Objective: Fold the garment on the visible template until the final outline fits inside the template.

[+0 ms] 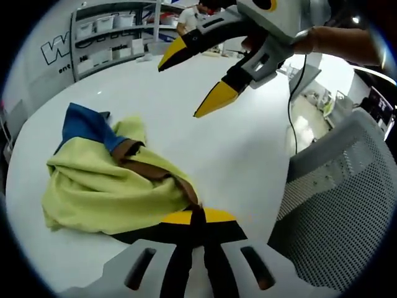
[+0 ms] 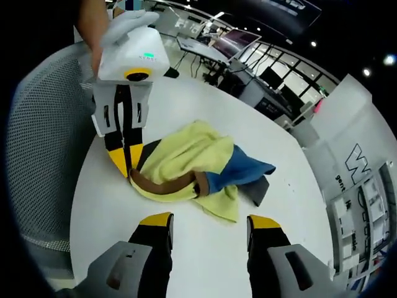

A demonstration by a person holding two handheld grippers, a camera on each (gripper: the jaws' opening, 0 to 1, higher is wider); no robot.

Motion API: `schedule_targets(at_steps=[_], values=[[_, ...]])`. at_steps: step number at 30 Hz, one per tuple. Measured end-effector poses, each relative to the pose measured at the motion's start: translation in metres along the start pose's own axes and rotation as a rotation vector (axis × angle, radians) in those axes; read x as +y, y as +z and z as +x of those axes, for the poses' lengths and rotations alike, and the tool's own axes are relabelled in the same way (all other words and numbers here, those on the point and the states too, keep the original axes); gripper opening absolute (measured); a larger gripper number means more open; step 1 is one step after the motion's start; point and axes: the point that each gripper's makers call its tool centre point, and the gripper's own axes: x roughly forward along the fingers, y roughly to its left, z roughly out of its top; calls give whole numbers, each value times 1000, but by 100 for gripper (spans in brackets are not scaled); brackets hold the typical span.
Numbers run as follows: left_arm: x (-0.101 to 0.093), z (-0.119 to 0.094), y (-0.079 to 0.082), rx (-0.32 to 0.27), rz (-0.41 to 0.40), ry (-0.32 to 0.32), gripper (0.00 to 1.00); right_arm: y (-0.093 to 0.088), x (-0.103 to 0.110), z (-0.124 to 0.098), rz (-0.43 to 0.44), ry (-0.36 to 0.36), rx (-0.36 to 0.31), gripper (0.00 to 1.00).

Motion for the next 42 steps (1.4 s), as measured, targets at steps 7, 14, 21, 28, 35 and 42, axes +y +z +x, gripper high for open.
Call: schedule_targets(at_steps=[7,14,21,28,35,42], values=[[-2,-10,-4,5,16,-12,2,2,2,2,-3,9,-8,44],[2,-27,-17,31,33,-4,2,6,6,5,-2,24,-21,43],[6,-37,-26,41,26,5,2,13,12,10,-12,46,-35,43],[10,-43,-31,52,29,5,2,19,13,16,-20,65,-45,42],[19,-54,-36,50,17,21,2,27,13,25,-30,85,-52,41],[30,-63,-39,47,-2,50,2,32,11,34,-42,101,-54,41]])
